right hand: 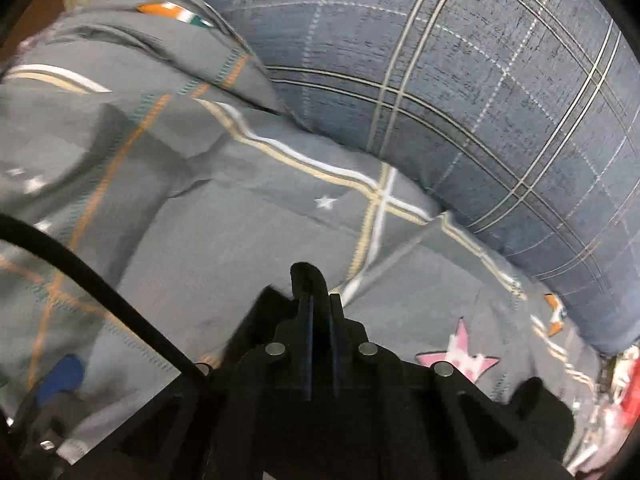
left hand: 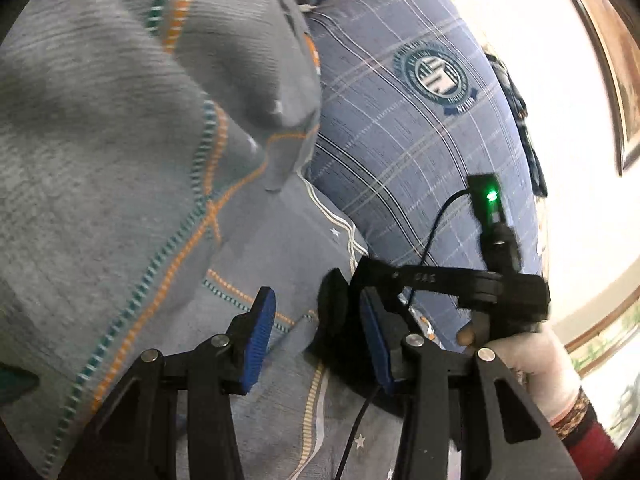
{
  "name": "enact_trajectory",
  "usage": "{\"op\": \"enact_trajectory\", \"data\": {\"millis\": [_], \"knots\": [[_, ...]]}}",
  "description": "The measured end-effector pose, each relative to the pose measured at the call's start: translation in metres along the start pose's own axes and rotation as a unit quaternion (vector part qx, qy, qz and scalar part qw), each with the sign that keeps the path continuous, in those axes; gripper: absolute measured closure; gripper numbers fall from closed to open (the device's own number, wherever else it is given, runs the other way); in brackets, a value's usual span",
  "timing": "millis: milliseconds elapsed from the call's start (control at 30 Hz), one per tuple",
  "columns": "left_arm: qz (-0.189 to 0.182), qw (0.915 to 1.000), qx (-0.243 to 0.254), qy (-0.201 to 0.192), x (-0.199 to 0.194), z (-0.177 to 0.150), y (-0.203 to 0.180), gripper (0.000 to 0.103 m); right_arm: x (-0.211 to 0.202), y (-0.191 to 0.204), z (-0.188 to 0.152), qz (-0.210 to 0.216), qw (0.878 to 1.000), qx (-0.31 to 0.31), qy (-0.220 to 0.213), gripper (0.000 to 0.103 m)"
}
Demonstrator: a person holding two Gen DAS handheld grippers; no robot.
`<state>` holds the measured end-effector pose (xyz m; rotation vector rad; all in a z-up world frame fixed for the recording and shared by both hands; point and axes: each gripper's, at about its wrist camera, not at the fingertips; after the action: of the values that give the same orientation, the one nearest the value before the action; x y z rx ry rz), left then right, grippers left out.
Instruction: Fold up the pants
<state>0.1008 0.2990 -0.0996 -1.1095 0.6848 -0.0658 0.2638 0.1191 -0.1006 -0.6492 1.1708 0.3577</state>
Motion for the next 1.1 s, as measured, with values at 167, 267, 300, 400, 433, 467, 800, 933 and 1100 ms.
{"op": "enact_trajectory", "data": {"millis": [167, 267, 300, 400, 433, 467, 800, 933, 1100], "knots": [[0.000, 1.0000, -0.001, -0.009, -0.005, 0.000, 0.000, 0.061, 0.035, 0.005, 0.010, 0.025, 0.998, 0.030, 0.055, 0.054], [-0.005, 0.9999, -0.004, -0.014, -0.008, 0.003, 0.000, 0.061, 0.049, 0.018, 0.013, 0.022, 0.997, 0.027, 0.074, 0.041], [-0.006, 0.9999, -0.004, -0.015, -0.008, 0.003, 0.000, 0.061, 0.050, 0.024, 0.014, 0.012, 0.997, 0.020, 0.072, 0.039], [-0.005, 0.9999, -0.002, -0.015, -0.008, 0.004, -0.001, 0.061, 0.047, 0.032, 0.014, 0.004, 0.999, -0.002, 0.054, 0.051], [-0.004, 0.9999, 0.000, -0.015, -0.008, 0.004, -0.001, 0.061, 0.044, 0.032, 0.012, 0.014, 0.998, -0.004, 0.053, 0.070], [-0.004, 0.9999, 0.000, -0.016, -0.009, 0.004, -0.001, 0.061, 0.044, 0.030, 0.011, 0.013, 0.999, -0.008, 0.052, 0.077], [-0.014, 0.9989, -0.005, -0.045, -0.028, 0.007, 0.001, 0.061, -0.020, -0.002, -0.020, 0.091, 0.995, 0.008, -0.041, 0.092], [-0.017, 0.9981, -0.007, -0.059, -0.037, 0.010, 0.001, 0.061, -0.055, 0.005, -0.026, 0.128, 0.989, -0.003, -0.067, 0.093], [-0.028, 0.9958, -0.012, -0.086, -0.051, 0.016, 0.002, 0.061, -0.059, 0.028, -0.028, 0.187, 0.981, -0.018, -0.057, 0.093]]}}
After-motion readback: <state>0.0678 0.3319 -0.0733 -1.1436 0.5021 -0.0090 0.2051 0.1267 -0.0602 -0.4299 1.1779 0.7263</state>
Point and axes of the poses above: each gripper's, at about its wrist camera, not at the fingertips, and x roughly the way its jaws point, y to its left, z to its top, and after that the axes turned 10 degrees about -x, right-handed
